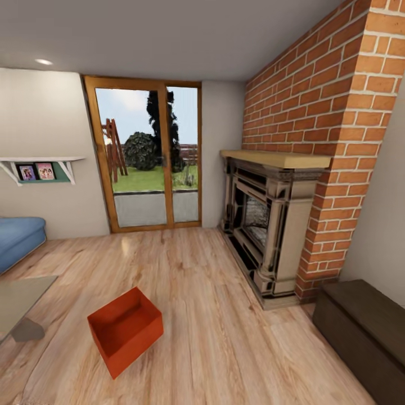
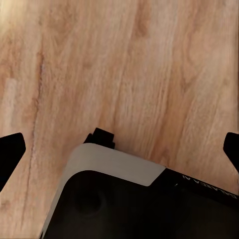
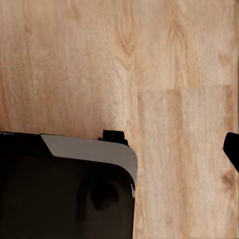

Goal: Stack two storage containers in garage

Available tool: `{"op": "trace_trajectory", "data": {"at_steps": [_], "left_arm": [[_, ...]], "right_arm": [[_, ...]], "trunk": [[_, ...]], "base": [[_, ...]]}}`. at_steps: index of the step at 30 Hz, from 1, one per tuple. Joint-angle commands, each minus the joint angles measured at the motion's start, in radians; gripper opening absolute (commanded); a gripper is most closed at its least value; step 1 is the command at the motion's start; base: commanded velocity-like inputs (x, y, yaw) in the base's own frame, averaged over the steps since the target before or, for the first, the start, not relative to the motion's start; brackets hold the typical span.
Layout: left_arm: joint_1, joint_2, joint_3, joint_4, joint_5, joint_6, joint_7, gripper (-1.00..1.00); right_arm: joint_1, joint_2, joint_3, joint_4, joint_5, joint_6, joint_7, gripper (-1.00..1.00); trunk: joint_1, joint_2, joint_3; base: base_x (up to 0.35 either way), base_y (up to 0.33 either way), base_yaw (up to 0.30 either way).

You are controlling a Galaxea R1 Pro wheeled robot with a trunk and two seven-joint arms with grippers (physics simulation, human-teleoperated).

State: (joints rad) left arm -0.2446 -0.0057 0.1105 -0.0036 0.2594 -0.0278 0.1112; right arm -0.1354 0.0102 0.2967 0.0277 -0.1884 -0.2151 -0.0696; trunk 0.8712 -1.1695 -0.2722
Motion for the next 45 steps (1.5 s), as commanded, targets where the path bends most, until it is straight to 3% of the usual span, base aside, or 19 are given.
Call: {"op": "trace_trajectory", "data": {"at_steps": [1,45], "left_arm": [[-0.001,0.0,0.008,0.001,0.0,-0.003,0.002,1.0],[-0.001,0.001,0.008,0.001,0.002,-0.003,0.002,1.0]], "right_arm": [[-0.001,0.001,0.008,0.003,-0.01,-0.006,-0.002,1.0],[-0.001,-0.001,0.013,0.003,-0.011,-0.003,-0.009,1.0]], "trunk": [[0.001,-0.001,-0.001],[0.001,-0.001,-0.001]], "base": [[0.288,-0.193,0.269],[0.282,-0.195,0.269]]}}
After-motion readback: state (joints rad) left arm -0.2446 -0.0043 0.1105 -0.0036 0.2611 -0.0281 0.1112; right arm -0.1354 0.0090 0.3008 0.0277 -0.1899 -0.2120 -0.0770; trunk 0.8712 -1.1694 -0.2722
